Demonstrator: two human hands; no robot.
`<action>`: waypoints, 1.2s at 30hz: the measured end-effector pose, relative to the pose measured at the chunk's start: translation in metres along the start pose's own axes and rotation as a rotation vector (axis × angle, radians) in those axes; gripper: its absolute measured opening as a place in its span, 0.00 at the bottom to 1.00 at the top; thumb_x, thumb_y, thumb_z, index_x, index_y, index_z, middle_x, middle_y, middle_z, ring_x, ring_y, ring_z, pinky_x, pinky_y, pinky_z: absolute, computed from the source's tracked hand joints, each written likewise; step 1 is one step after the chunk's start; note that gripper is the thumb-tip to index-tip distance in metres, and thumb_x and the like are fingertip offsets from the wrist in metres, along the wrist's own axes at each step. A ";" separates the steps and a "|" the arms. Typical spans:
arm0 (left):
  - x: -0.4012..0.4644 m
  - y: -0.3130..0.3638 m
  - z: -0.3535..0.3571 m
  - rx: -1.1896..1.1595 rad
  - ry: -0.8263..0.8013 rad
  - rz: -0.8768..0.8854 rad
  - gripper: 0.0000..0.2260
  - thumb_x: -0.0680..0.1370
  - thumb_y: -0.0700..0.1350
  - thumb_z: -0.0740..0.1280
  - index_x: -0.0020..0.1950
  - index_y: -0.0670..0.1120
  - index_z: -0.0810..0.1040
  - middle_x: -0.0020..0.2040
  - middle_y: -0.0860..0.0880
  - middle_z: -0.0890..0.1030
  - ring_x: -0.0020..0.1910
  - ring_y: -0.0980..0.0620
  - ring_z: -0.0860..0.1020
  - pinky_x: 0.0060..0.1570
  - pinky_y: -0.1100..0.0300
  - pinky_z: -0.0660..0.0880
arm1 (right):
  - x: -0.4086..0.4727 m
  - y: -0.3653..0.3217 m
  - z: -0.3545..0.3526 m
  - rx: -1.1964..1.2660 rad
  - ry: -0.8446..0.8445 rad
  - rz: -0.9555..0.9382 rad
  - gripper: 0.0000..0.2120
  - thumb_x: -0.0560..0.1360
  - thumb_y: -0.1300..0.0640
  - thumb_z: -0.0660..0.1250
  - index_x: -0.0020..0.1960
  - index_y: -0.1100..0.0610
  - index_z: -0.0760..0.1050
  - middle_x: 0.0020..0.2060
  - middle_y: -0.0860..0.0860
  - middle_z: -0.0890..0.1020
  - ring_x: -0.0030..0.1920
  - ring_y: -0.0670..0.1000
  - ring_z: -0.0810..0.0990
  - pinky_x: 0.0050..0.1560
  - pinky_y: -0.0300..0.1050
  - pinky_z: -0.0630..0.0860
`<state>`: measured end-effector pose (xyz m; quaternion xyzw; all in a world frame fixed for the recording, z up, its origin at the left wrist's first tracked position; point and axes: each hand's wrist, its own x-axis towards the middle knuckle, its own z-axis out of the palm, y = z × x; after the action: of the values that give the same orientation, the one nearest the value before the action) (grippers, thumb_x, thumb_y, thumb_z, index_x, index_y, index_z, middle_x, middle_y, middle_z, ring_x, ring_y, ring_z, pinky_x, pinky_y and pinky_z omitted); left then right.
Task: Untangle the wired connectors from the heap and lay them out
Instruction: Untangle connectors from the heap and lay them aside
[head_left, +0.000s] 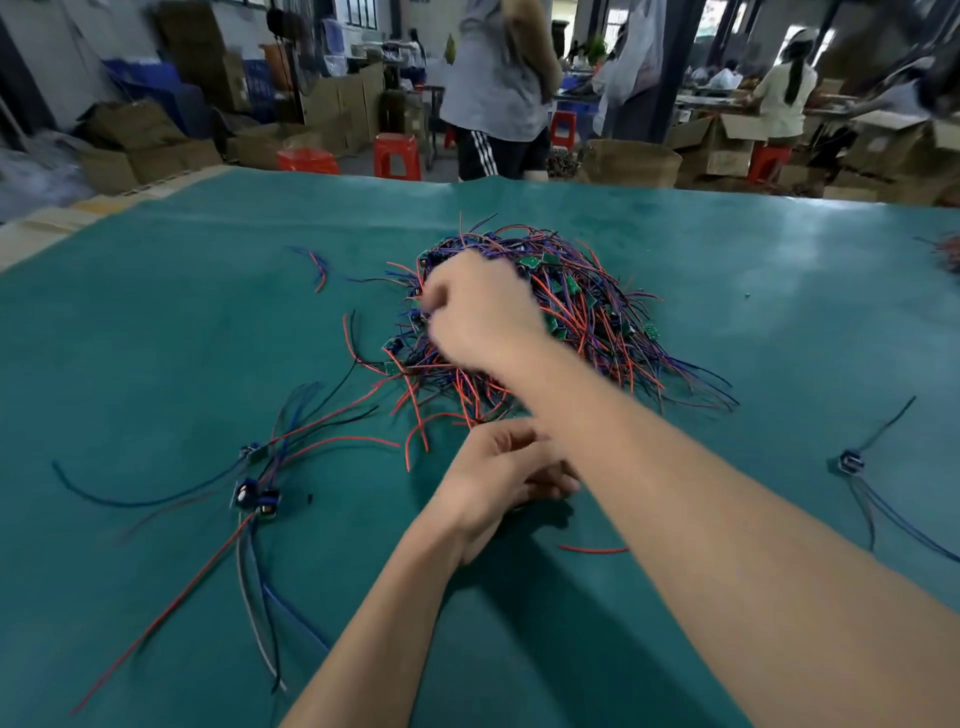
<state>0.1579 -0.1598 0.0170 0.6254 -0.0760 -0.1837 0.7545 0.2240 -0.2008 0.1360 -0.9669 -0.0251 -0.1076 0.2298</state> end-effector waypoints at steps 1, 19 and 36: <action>0.001 0.000 0.002 -0.021 -0.043 0.016 0.07 0.81 0.33 0.62 0.53 0.40 0.79 0.43 0.46 0.82 0.41 0.52 0.81 0.46 0.60 0.79 | 0.010 0.017 -0.008 -0.068 0.078 0.031 0.16 0.73 0.61 0.68 0.59 0.51 0.81 0.59 0.59 0.82 0.57 0.62 0.81 0.57 0.52 0.79; -0.001 0.009 0.006 -0.119 -0.088 0.023 0.11 0.84 0.43 0.60 0.52 0.40 0.80 0.40 0.41 0.84 0.35 0.50 0.82 0.38 0.63 0.77 | -0.071 0.105 -0.037 0.522 0.536 -0.169 0.19 0.70 0.66 0.74 0.54 0.47 0.80 0.44 0.43 0.86 0.41 0.44 0.84 0.49 0.40 0.80; 0.003 0.003 -0.003 -0.244 -0.099 0.126 0.09 0.76 0.36 0.67 0.55 0.44 0.83 0.50 0.46 0.84 0.43 0.53 0.81 0.46 0.59 0.79 | -0.128 0.121 0.040 0.588 0.530 -0.097 0.13 0.73 0.69 0.72 0.51 0.53 0.83 0.44 0.39 0.87 0.48 0.39 0.85 0.52 0.35 0.79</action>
<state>0.1620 -0.1576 0.0191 0.5132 -0.1293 -0.1746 0.8303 0.1191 -0.2913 0.0202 -0.7965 -0.0403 -0.3523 0.4898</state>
